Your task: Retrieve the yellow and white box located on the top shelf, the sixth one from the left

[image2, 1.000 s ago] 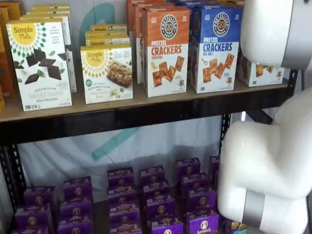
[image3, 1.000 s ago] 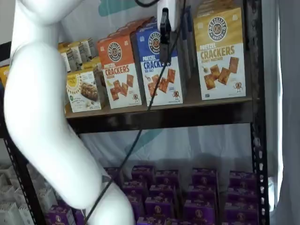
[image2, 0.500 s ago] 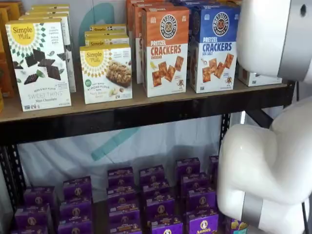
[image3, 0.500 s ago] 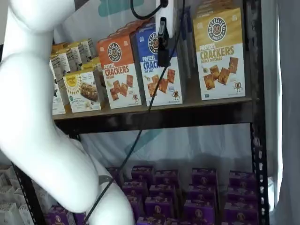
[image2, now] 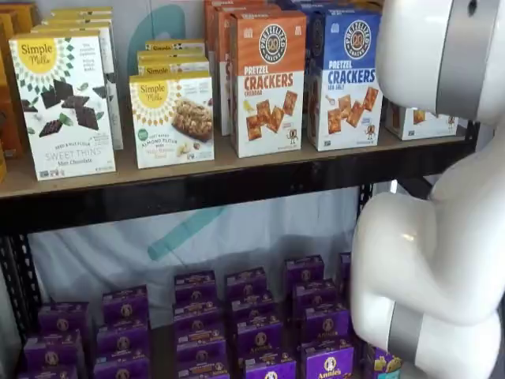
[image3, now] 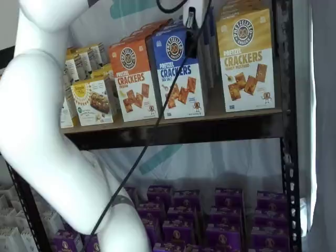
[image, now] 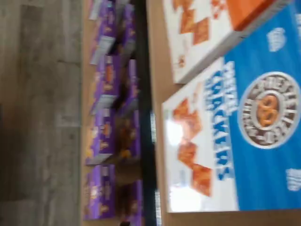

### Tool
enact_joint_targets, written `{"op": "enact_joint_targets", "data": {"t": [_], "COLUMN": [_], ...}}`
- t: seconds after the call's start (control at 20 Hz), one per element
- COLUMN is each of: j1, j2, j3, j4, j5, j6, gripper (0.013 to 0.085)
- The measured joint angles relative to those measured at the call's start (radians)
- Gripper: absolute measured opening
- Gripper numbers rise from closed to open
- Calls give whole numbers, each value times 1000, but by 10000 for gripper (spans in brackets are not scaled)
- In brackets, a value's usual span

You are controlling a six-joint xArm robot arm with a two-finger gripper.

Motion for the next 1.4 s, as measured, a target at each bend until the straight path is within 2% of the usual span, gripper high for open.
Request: {"op": "enact_joint_targets", "data": {"t": [0.15,0.3,0.45,0.75,0.95,1.15,1.4], "j1": [-22,-24,-12,25,47,52,65], "j2": [-9,-20,-17,38,109,163,194], "j3": [27,56,64,21,-59,-123,-157], "j4": [75,129,145,95,21,1,-10], "j5": [-83,-184,-254,-326,-279,-233,-231], "j6": [-11,-25,-38,-60,-46,-29,-18], "gripper": [850,850,850,850,850,850,850]}}
